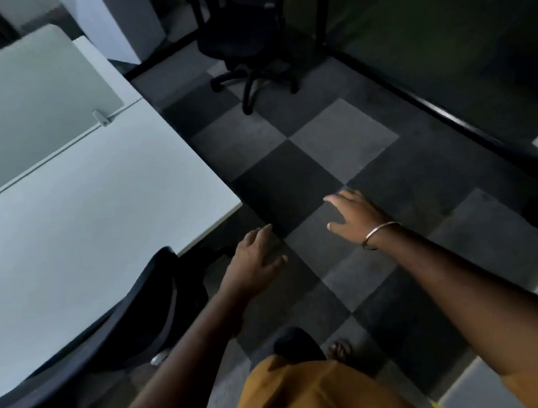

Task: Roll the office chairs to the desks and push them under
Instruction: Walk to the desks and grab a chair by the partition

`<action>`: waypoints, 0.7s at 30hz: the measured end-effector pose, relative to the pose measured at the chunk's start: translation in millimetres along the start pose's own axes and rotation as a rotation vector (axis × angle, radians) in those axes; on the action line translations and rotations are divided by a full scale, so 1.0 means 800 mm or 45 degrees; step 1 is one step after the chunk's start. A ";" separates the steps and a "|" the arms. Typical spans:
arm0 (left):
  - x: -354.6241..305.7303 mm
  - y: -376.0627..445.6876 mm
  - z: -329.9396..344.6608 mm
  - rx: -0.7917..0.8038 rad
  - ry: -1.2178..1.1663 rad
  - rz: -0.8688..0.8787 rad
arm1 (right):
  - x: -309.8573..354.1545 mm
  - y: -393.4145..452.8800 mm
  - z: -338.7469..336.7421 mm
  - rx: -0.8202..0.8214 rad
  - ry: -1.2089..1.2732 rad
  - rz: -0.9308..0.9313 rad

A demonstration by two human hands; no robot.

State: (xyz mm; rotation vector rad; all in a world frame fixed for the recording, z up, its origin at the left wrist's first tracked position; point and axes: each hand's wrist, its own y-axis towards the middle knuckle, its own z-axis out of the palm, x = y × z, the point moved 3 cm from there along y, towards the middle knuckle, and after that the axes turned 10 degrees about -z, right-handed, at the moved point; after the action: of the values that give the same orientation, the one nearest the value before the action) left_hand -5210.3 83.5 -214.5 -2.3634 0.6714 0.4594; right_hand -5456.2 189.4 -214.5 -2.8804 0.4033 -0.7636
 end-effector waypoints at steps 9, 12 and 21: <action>-0.019 0.171 -0.082 -0.170 -0.146 -0.127 | -0.008 0.254 -0.059 0.115 -0.083 -0.302; -0.016 0.238 -0.119 -0.196 -0.202 -0.213 | -0.001 0.352 -0.076 0.169 -0.119 -0.372; 0.015 0.410 -0.263 -0.374 -0.311 -0.391 | 0.050 0.621 -0.124 0.326 -0.159 -0.623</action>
State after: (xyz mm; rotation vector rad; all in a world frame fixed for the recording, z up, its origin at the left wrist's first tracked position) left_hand -5354.4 -278.4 -221.2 -2.5658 0.1297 0.7325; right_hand -5582.6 -302.6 -207.4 -2.7771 -0.4015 -0.6306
